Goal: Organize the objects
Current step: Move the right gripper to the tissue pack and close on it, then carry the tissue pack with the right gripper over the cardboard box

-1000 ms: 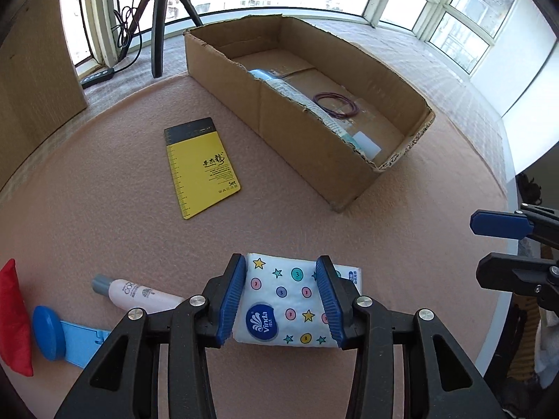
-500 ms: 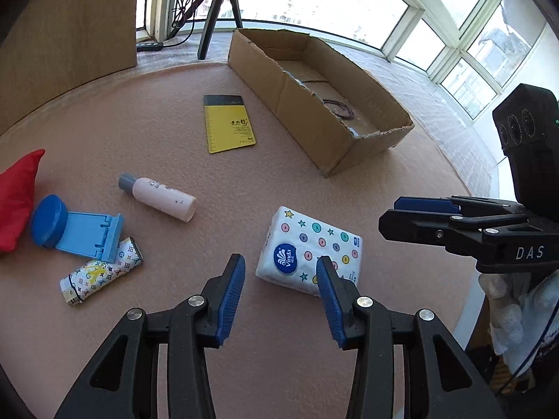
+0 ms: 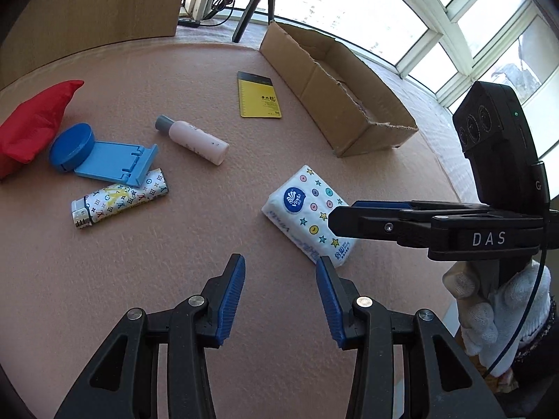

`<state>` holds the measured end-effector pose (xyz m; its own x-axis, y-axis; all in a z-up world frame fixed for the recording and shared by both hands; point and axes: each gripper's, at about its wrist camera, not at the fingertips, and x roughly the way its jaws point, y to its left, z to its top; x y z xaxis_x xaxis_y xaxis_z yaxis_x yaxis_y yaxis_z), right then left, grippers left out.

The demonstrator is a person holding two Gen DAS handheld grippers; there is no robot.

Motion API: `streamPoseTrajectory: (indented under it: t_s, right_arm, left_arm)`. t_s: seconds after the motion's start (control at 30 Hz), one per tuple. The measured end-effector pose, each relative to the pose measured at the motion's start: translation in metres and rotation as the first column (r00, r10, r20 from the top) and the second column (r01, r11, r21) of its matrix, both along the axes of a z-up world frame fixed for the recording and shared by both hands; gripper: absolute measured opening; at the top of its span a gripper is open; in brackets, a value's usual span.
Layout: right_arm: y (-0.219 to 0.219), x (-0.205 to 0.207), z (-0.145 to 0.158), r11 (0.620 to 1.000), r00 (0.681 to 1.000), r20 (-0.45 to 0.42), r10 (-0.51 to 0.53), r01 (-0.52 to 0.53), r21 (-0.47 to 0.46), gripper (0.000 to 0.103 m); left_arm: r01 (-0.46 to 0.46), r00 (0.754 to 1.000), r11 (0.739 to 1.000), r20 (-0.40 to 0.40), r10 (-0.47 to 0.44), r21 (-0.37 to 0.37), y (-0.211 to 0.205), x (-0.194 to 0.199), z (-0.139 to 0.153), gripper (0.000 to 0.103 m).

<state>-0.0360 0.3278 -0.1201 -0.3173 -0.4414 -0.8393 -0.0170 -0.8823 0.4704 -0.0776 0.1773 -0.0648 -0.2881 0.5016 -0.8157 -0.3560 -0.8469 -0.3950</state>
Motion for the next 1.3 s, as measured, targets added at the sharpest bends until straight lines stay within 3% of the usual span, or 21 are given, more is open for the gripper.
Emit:
streamPoseTrajectory:
  t_s: [0.17,0.3,0.53,0.87,1.3]
  right_arm:
    - [-0.011,0.001,-0.002,0.998,1.000,0.011,0.029,-0.029,-0.048,0.056]
    - [-0.010,-0.004,-0.003,1.000,1.000,0.006,0.016,-0.016,-0.008,0.056]
    - [-0.016,-0.014,-0.009,0.997,0.998,0.017,0.067,-0.067,0.040,0.051]
    - [-0.014,-0.015,-0.010,0.996,0.997,0.017,0.080,-0.080,0.042,0.040]
    - [0.022,-0.021,0.040,0.998,0.994,-0.104,0.037,-0.031,0.064,0.039]
  left_arm:
    - [0.008,1.000,1.000,0.007,-0.008,-0.010,0.006,-0.002,-0.005,0.048]
    - [0.014,1.000,1.000,0.015,-0.013,-0.018,0.016,-0.007,-0.010,0.057]
    - [0.035,0.999,0.999,0.019,-0.035,-0.009,0.038,-0.010,-0.016,0.059]
    - [-0.007,1.000,1.000,0.024,0.006,0.024,0.042,-0.014,-0.014,0.043]
    - [0.014,0.996,0.999,-0.092,-0.010,0.042,0.074,-0.037,0.037,0.042]
